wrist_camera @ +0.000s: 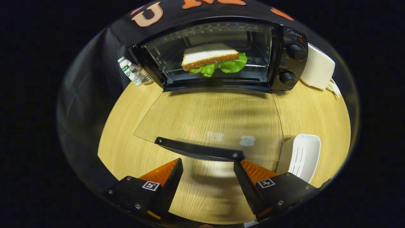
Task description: Open the toaster oven, put the food inside, and close the toaster oven door.
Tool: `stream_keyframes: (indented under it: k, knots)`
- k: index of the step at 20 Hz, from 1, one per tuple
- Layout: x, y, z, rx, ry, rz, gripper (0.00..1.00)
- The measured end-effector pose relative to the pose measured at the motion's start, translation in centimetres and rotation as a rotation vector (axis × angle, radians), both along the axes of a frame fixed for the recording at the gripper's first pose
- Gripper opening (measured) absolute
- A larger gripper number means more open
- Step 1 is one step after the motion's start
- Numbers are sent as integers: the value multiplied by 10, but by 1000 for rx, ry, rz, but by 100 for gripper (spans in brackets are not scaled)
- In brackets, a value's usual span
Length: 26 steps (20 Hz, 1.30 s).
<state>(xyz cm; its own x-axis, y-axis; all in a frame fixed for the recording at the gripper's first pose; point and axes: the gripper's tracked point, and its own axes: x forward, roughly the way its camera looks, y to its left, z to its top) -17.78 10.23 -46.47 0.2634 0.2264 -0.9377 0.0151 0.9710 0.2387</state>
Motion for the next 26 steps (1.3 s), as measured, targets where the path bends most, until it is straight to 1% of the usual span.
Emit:
stream_keyframes:
  k: [3, 7, 11, 13, 18, 22, 26]
  knots:
    - [25, -3, 31, 47, -68, -37, 96]
    - [77, -10, 71, 36, -202, -23, 96]
    - [123, -22, 111, 18, -333, -37, 96]
    - [139, -28, 137, 11, -393, -49, 96]
    - [175, -45, 231, 15, -604, -72, 96]
    - [202, -69, 312, -7, -805, -79, 97]
    - [216, -104, 376, -94, -957, -91, 99]
